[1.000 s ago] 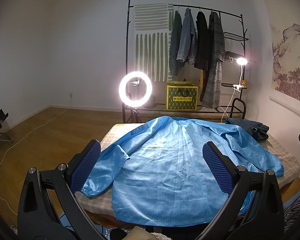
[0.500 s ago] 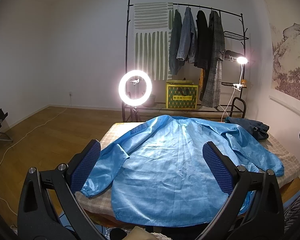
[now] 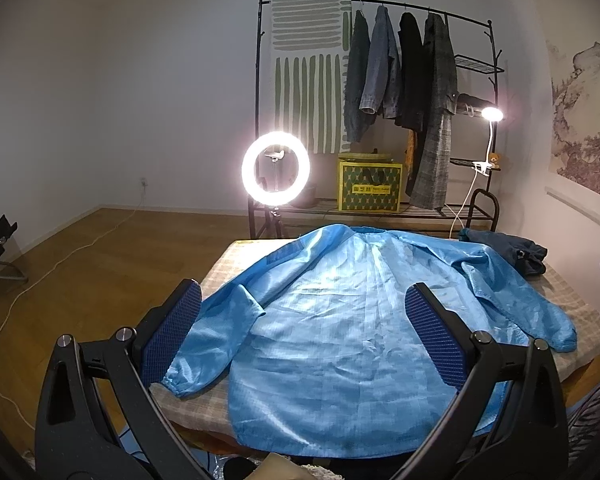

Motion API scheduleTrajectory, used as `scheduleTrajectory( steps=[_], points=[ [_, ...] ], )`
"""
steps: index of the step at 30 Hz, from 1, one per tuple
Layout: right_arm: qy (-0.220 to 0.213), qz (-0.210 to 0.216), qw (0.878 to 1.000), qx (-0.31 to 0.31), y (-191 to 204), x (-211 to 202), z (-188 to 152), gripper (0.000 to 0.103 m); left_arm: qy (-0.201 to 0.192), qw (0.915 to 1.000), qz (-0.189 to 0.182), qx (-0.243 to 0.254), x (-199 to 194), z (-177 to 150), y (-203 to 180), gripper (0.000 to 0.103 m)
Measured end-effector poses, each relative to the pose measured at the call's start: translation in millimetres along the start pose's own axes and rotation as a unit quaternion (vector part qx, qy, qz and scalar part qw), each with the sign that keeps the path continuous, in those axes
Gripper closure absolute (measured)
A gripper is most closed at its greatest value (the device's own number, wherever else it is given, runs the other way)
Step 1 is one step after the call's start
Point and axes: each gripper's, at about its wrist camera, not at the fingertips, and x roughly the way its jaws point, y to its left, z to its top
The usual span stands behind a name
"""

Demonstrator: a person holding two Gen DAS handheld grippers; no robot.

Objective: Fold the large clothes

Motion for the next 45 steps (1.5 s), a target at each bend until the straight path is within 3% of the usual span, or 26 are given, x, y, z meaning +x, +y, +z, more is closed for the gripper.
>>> scheduleTrajectory(
  steps=[10, 14, 24, 27, 28, 31, 34, 38, 43, 45],
  points=[
    [-0.015, 0.022, 1.000, 0.010, 14, 32, 11, 0.001, 0.024, 0.9993, 0.028, -0.008, 37, -4, 28, 0.000],
    [-0.029, 0.051, 0.998, 0.014, 22, 46, 19, 0.001, 0.034, 0.9981, 0.050, -0.011, 56, -9, 51, 0.000],
    [-0.021, 0.088, 0.994, -0.067, 72, 98, 30, 0.001, 0.120, 0.9883, 0.083, -0.045, 133, -44, 142, 0.014],
    [-0.007, 0.102, 0.992, -0.069, 85, 118, 28, 0.001, 0.163, 0.9803, 0.083, -0.075, 164, -62, 176, 0.015],
    [-0.002, 0.105, 0.992, -0.070, 89, 125, 27, 0.001, 0.175, 0.9772, 0.085, -0.086, 172, -66, 183, 0.020],
    [0.013, 0.126, 0.990, -0.069, 101, 143, 25, 0.001, 0.220, 0.9630, 0.076, -0.136, 200, -84, 214, 0.025],
    [0.026, 0.155, 0.986, -0.064, 108, 157, 23, 0.002, 0.253, 0.9464, 0.091, -0.180, 220, -102, 242, 0.032],
    [0.043, 0.184, 0.979, -0.075, 122, 173, 16, 0.006, 0.284, 0.9344, 0.102, -0.189, 243, -122, 264, 0.033],
    [0.079, 0.202, 0.973, -0.076, 133, 198, 4, 0.010, 0.338, 0.9096, 0.091, -0.224, 272, -156, 281, 0.033],
    [0.091, 0.205, 0.972, -0.074, 132, 206, -1, 0.013, 0.351, 0.9052, 0.092, -0.221, 281, -164, 282, 0.033]
  ],
)
